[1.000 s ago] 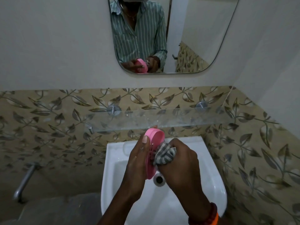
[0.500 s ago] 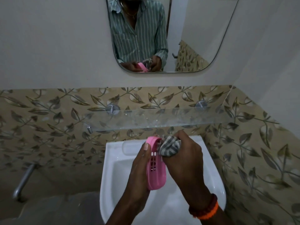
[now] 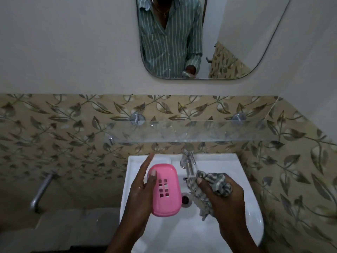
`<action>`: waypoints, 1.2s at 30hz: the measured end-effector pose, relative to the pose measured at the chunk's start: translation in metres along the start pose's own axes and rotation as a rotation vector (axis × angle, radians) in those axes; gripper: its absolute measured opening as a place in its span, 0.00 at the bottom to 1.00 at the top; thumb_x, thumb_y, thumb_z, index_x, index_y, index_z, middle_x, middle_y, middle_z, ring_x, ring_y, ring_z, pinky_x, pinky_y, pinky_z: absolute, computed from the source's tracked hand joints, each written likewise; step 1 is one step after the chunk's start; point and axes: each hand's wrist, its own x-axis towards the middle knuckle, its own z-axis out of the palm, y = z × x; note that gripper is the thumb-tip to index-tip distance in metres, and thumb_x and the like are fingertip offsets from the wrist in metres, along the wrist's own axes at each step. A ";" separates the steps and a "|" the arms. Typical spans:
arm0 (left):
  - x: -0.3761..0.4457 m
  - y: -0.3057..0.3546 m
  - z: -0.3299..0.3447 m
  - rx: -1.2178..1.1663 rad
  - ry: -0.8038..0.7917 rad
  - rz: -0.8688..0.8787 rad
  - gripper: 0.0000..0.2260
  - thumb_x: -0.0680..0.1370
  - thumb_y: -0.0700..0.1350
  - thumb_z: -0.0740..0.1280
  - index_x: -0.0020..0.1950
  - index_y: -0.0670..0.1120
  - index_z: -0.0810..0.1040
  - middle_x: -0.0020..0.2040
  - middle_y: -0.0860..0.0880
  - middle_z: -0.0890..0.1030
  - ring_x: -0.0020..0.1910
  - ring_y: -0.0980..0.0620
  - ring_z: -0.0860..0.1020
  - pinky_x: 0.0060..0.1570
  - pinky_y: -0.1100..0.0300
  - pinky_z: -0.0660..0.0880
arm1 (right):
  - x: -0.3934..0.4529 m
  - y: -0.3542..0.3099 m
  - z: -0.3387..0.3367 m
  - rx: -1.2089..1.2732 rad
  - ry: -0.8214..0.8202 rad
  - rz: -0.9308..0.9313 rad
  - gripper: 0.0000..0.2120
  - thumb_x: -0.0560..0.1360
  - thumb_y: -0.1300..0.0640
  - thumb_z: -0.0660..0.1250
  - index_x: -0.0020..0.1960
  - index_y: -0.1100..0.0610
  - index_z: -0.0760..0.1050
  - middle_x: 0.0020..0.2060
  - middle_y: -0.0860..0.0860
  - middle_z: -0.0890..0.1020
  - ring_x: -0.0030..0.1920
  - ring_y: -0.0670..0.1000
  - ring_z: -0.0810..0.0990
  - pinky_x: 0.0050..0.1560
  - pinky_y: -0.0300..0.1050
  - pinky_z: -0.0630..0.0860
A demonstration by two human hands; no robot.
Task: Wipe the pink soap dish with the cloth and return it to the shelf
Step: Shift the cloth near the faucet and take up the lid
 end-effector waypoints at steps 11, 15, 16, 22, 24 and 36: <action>-0.003 -0.094 -0.050 0.329 0.224 -0.356 0.03 0.71 0.46 0.80 0.43 0.53 0.89 0.41 0.38 0.88 0.41 0.37 0.86 0.51 0.39 0.83 | 0.026 0.108 0.070 -0.558 -0.271 0.229 0.21 0.61 0.36 0.78 0.39 0.51 0.75 0.32 0.45 0.83 0.34 0.38 0.81 0.33 0.30 0.74; -0.001 -0.105 -0.059 0.374 0.267 -0.376 0.04 0.74 0.41 0.78 0.45 0.51 0.88 0.43 0.37 0.88 0.45 0.35 0.85 0.54 0.39 0.81 | 0.065 0.140 0.117 -0.671 -0.239 0.389 0.32 0.61 0.30 0.72 0.49 0.58 0.79 0.45 0.54 0.84 0.47 0.52 0.83 0.47 0.45 0.80; 0.000 -0.108 -0.062 0.380 0.268 -0.381 0.04 0.75 0.41 0.78 0.46 0.50 0.89 0.44 0.37 0.88 0.46 0.35 0.85 0.54 0.39 0.81 | 0.077 0.149 0.126 -0.659 -0.205 0.444 0.34 0.63 0.32 0.72 0.53 0.60 0.79 0.48 0.57 0.84 0.50 0.55 0.83 0.50 0.46 0.80; -0.008 -0.114 -0.077 0.350 0.306 -0.421 0.04 0.74 0.38 0.78 0.45 0.47 0.89 0.42 0.40 0.88 0.45 0.37 0.86 0.53 0.42 0.82 | 0.124 0.181 0.152 -0.541 -0.028 0.618 0.38 0.66 0.38 0.74 0.64 0.65 0.72 0.58 0.60 0.81 0.56 0.59 0.80 0.50 0.42 0.75; -0.012 -0.114 -0.081 0.370 0.308 -0.447 0.07 0.74 0.39 0.78 0.42 0.51 0.88 0.40 0.42 0.88 0.44 0.38 0.86 0.52 0.44 0.82 | 0.128 0.186 0.157 -0.514 0.008 0.645 0.39 0.67 0.39 0.74 0.66 0.65 0.71 0.60 0.60 0.80 0.57 0.59 0.80 0.48 0.42 0.71; -0.007 -0.093 -0.086 0.345 0.303 -0.431 0.19 0.74 0.34 0.76 0.33 0.58 0.86 0.38 0.41 0.87 0.38 0.44 0.84 0.40 0.61 0.80 | 0.103 0.144 0.144 -0.373 -0.106 0.585 0.17 0.62 0.48 0.71 0.42 0.61 0.80 0.37 0.55 0.85 0.39 0.55 0.84 0.41 0.52 0.83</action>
